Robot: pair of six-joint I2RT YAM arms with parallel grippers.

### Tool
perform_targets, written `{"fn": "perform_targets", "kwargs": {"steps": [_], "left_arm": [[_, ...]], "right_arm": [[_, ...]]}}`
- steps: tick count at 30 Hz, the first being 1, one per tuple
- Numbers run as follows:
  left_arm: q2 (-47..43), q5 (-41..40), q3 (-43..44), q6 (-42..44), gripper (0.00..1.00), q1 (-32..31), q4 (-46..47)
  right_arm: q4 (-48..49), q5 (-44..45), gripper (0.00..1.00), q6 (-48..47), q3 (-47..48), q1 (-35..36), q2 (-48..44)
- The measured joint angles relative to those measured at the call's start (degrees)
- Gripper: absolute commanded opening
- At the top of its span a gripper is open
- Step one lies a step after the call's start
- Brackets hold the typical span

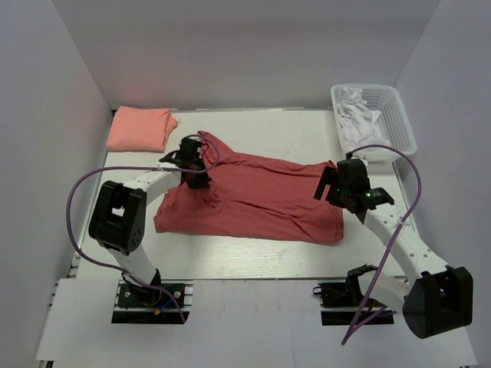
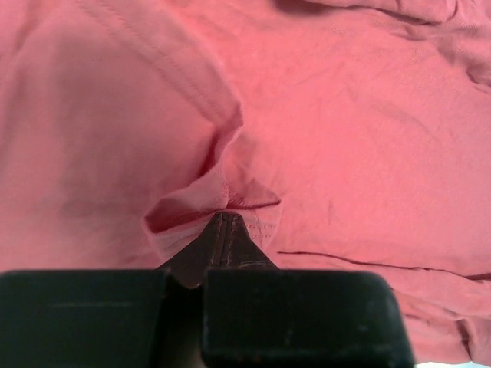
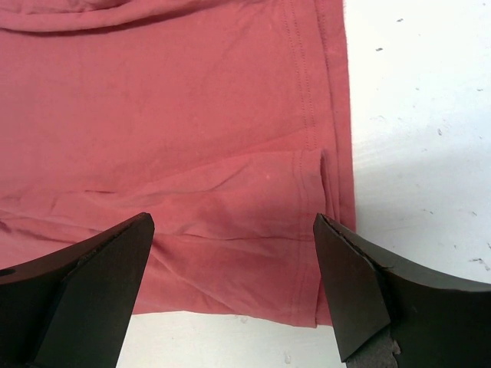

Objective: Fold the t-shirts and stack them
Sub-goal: Fold the flattened tshirt in 1/3 of the way

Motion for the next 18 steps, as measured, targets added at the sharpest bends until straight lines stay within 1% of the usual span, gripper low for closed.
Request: {"fn": "perform_targets", "kwargs": {"steps": [4, 10, 11, 12, 13, 14, 18], "left_arm": [[0.7, 0.7, 0.4, 0.4, 0.0, -0.8, 1.1], [-0.2, -0.5, 2.6, 0.7, 0.0, -1.7, 1.4], [-0.6, -0.5, 2.6, 0.9, 0.05, -1.8, 1.4], [-0.9, -0.5, 2.7, 1.1, 0.32, -1.8, 1.2], [-1.0, -0.7, 2.8, 1.3, 0.68, -1.8, 0.8], [-1.1, -1.1, 3.0, 1.4, 0.99, -1.9, 0.2], [-2.1, -4.0, 2.1, 0.4, 1.0, -1.9, -2.1]], "right_arm": [[-0.8, 0.6, 0.9, -0.1, 0.0, 0.0, 0.0], [-0.8, 0.7, 0.9, -0.3, 0.0, 0.0, 0.0], [-0.8, 0.8, 0.9, -0.3, 0.0, 0.0, 0.0], [-0.8, 0.8, 0.9, -0.4, 0.0, 0.0, 0.0], [-0.8, 0.8, 0.9, -0.5, 0.0, 0.0, 0.0], [-0.8, 0.8, 0.9, -0.6, 0.0, 0.0, 0.0], [-0.8, 0.7, 0.9, -1.1, 0.0, 0.0, 0.0]]}}
